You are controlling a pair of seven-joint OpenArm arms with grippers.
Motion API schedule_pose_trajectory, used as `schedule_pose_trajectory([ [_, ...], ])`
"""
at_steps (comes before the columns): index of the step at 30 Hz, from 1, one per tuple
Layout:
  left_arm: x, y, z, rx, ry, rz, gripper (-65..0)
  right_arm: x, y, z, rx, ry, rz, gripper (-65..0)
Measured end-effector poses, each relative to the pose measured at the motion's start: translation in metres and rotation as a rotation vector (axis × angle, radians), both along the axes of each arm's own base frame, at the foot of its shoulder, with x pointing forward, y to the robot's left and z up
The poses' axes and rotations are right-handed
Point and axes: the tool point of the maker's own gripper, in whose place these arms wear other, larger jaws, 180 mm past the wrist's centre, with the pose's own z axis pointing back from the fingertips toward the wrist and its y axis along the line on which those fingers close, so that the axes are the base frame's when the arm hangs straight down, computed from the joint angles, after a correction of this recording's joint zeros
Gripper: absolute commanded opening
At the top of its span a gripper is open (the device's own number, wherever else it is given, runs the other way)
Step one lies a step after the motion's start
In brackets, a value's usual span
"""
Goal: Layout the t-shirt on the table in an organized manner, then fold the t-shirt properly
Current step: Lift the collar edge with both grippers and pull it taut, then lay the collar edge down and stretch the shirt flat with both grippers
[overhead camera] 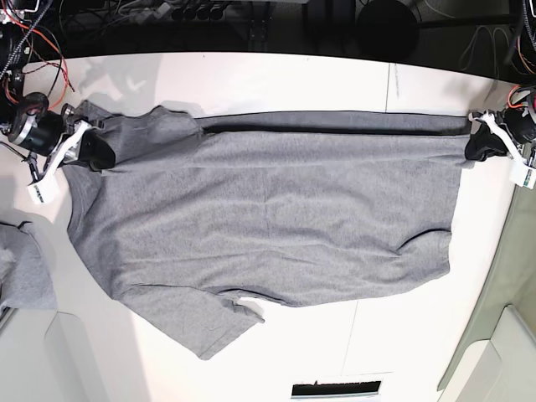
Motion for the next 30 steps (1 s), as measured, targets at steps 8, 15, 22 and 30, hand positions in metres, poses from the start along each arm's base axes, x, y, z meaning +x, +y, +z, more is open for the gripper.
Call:
schedule_pose_trajectory([
  [8,0.003,0.008,-0.01,-0.004,0.017,0.035,-51.1,0.008,-0.001,-0.014,0.017,0.031,-0.024,-32.5],
  [15,-0.008,-0.001,-0.017,-0.068,0.1,0.039,-36.2,0.014,-0.018,-0.013,-0.019,0.01,-0.087,-27.4],
  [22,-0.009,0.003,-0.005,-0.166,0.104,0.096,-36.2,0.003,-0.08,-0.007,-0.065,0.025,-0.285,-27.4],
  [30,-0.008,0.02,0.008,-0.196,0.05,0.173,-25.3,-0.034,-0.111,-0.026,-0.094,0.076,-0.388,-27.4],
])
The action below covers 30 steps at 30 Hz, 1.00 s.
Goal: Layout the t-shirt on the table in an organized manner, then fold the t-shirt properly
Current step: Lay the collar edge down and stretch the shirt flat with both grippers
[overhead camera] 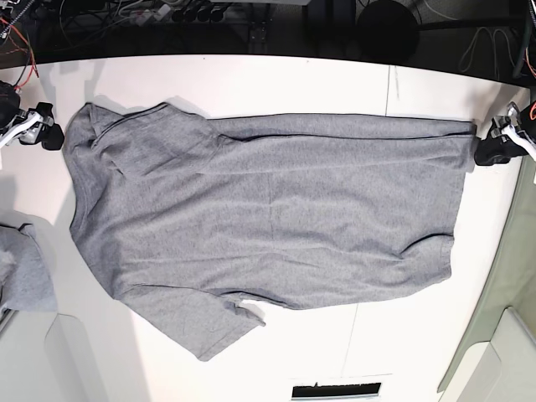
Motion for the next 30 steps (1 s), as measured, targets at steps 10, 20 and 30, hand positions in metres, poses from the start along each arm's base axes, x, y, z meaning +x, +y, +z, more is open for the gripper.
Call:
schedule_pose_trajectory([
  [10,-0.015,-0.009,-0.024,-0.032,0.021,0.048,-23.9,-0.01,0.032,-0.036,0.17,0.025,-0.035,-27.4],
  [20,-0.014,-0.004,-0.045,-0.023,0.023,0.112,-23.8,0.009,0.076,-0.035,0.29,-0.037,-0.042,-27.4],
  [30,-0.003,-0.024,-0.053,-0.024,-0.005,0.103,-35.3,0.026,0.093,-0.03,0.319,-0.046,-0.022,-44.3],
])
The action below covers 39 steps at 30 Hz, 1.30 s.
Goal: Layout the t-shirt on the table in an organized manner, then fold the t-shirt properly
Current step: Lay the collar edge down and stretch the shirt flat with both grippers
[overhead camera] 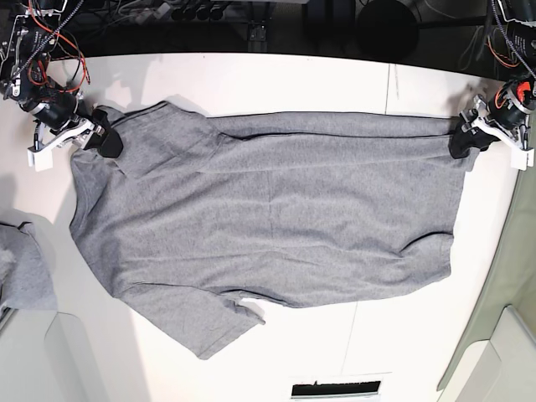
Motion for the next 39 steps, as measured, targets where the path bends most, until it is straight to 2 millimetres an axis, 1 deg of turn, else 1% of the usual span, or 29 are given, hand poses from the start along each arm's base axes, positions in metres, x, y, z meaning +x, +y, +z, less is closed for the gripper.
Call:
schedule_pose_trajectory([
  [2,-0.003,-0.002,-0.003,-0.001,0.014,-0.004,-52.9,0.001,0.0,0.0,0.001,-0.002,-0.001,-62.1],
  [3,-0.004,-0.003,-0.004,-0.003,0.018,-0.005,-60.6,0.0,0.0,0.0,0.0,0.003,0.002,-65.0],
  [4,-0.005,-0.004,-0.004,-0.009,0.017,-0.003,-65.0,-0.001,0.001,-0.001,0.001,0.01,0.007,-65.0],
  [8,-0.008,-0.01,-0.001,-0.059,0.048,-0.015,-65.0,-0.011,0.003,-0.006,-0.002,0.065,0.048,-65.0],
  [11,-0.011,-0.012,0.009,-0.056,0.051,-0.052,-65.0,-0.019,0.0,-0.004,0.011,0.092,0.084,-65.0],
  [13,-0.014,-0.011,0.019,-0.036,0.042,-0.081,-65.0,-0.025,-0.011,-0.002,-0.004,0.097,0.093,-65.0],
  [15,-0.022,-0.012,0.026,-0.012,0.044,-0.111,-65.0,-0.036,-0.025,-0.002,-0.03,0.118,0.096,-65.0],
  [17,-0.032,-0.017,0.029,0.001,0.051,-0.138,-65.0,-0.047,-0.037,-0.002,-0.05,0.141,0.097,-65.0],
  [20,-0.049,-0.023,0.03,0.021,0.076,-0.177,-65.0,-0.066,-0.049,-0.005,-0.066,0.178,0.101,-65.0],
  [25,-0.065,-0.03,0.034,0.038,0.09,-0.215,-65.0,-0.09,-0.061,-0.004,-0.076,0.211,0.112,-65.0],
  [29,-0.076,-0.034,0.035,0.045,0.107,-0.235,-65.0,-0.107,-0.062,-0.003,-0.096,0.236,0.133,-65.0],
  [31,-0.08,-0.036,0.036,0.049,0.113,-0.244,-65.0,-0.111,-0.062,0.002,-0.109,0.228,0.142,-65.0],
  [32,-0.082,-0.037,0.036,0.051,0.116,-0.248,-65.0,-0.11,-0.063,0.006,-0.117,0.217,0.144,-65.0],
  [34,-0.081,-0.038,0.039,0.054,0.108,-0.254,-65.0,-0.11,-0.064,0.011,-0.132,0.203,0.146,-65.0],
  [37,-0.069,-0.038,0.046,0.056,0.051,-0.24,-65.0,-0.104,-0.066,0.016,-0.142,0.182,0.142,-65.0],
  [39,-0.063,-0.038,0.049,0.06,0.036,-0.24,-65.0,-0.097,-0.068,0.017,-0.16,0.168,0.141,-65.0],
])
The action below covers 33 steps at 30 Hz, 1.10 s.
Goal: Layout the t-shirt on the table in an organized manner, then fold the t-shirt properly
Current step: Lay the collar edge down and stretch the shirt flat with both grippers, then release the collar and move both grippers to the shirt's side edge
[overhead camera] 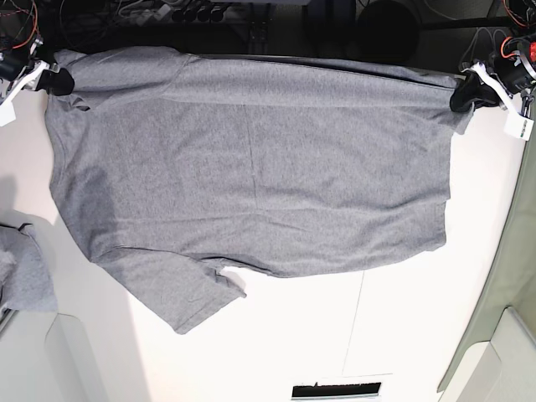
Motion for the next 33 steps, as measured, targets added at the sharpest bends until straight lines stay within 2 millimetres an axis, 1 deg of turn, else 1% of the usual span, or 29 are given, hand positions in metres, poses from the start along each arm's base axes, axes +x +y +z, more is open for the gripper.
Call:
schedule_pose_trajectory([
  [5,0.023,0.002,0.008,0.025,-0.05,-0.008,-65.0,0.023,-0.005,0.005,-0.039,-0.049,-0.005,-65.0],
  [7,0.026,0.004,0.009,0.041,-0.053,-0.013,-65.0,0.032,-0.006,0.009,-0.044,-0.071,-0.007,-65.0],
  [8,0.027,0.004,0.008,0.044,-0.053,-0.014,-65.0,0.035,-0.006,0.011,-0.045,-0.08,-0.007,-63.4],
  [9,0.027,0.004,0.008,0.042,-0.056,-0.011,-64.4,0.04,-0.006,0.012,-0.045,-0.092,-0.008,-57.8],
  [12,0.028,0.006,0.008,0.051,-0.062,-0.01,-49.3,0.049,-0.009,0.015,-0.062,-0.105,-0.013,-40.3],
  [13,0.03,0.006,0.01,0.049,-0.075,-0.005,-44.2,0.051,-0.01,0.016,-0.068,-0.112,-0.014,-35.9],
  [14,0.031,0.006,0.011,0.047,-0.086,-0.001,-39.9,0.054,-0.01,0.017,-0.068,-0.118,-0.014,-33.2],
  [15,0.032,0.006,0.012,0.046,-0.087,-0.001,-37.1,0.055,-0.01,0.018,-0.071,-0.118,-0.014,-32.4],
  [16,0.032,0.006,0.012,0.045,-0.092,0.001,-35.7,0.056,-0.011,0.018,-0.071,-0.125,-0.017,-32.4],
  [19,0.033,0.006,0.012,0.045,-0.093,0.001,-35.7,0.057,-0.013,0.02,-0.074,-0.135,-0.028,-32.4],
  [23,0.033,0.005,0.014,0.048,-0.096,-0.004,-35.7,0.068,-0.024,0.027,-0.102,-0.176,-0.066,-32.4],
  [25,0.038,0.002,0.022,0.058,-0.12,-0.022,-35.7,0.079,-0.029,0.033,-0.121,-0.206,-0.082,-32.4],
  [28,0.052,-0.005,0.04,0.064,-0.184,-0.047,-35.5,0.105,-0.035,0.048,-0.146,-0.293,-0.113,-32.4],
  [31,0.062,-0.005,0.048,0.077,-0.213,-0.054,-31.8,0.128,-0.043,0.062,-0.184,-0.34,-0.135,-32.4],
  [33,0.066,-0.005,0.051,0.075,-0.225,-0.053,-30.3,0.147,-0.045,0.075,-0.182,-0.387,-0.144,-32.4],
])
